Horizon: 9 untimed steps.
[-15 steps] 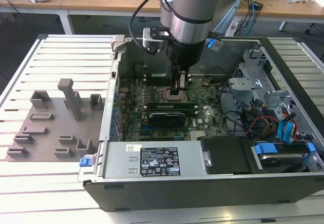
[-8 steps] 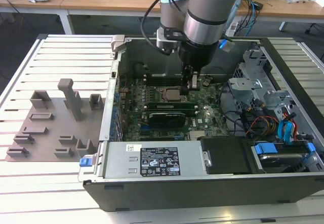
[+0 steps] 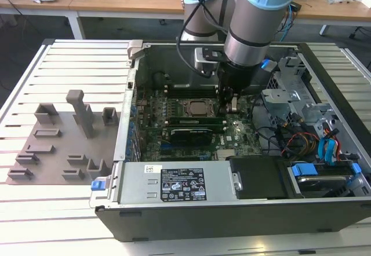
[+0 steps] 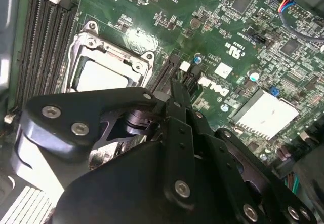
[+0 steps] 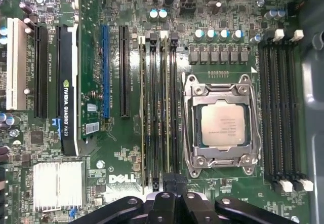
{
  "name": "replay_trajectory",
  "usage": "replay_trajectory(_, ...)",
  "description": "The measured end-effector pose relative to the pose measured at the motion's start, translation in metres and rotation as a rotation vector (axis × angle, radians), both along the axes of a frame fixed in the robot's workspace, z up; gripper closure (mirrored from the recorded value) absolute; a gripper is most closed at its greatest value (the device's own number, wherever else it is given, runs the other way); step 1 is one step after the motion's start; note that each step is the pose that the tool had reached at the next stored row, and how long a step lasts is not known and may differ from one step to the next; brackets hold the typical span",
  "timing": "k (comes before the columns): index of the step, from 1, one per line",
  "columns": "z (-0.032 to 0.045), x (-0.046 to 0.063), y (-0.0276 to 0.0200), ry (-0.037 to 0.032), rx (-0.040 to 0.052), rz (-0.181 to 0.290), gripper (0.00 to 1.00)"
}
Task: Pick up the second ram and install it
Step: 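Press down the second ram until it locks into place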
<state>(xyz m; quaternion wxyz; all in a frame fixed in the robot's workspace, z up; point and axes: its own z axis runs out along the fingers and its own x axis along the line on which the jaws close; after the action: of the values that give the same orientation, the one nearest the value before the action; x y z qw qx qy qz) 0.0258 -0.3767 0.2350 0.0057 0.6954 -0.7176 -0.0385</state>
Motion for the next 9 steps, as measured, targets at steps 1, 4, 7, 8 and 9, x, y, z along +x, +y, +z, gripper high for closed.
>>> replay_trajectory(1, -0.0024, 0.0, 0.0, 0.0, 0.0001, 0.0, 0.9)
replay_trajectory(4, -0.0069, 0.0, 0.0001, -0.0005, 0.0002, 0.0, 0.9)
replay_trajectory(7, 0.0041, -0.003, 0.0001, -0.0062, 0.0004, 0.0, 0.9)
replay_trajectory(8, 0.0043, -0.013, 0.0, -0.0097, 0.0001, 0.0, 0.9)
replay_trajectory(9, 0.0043, -0.02, 0.0, -0.0109, 0.0, 0.0, 0.9)
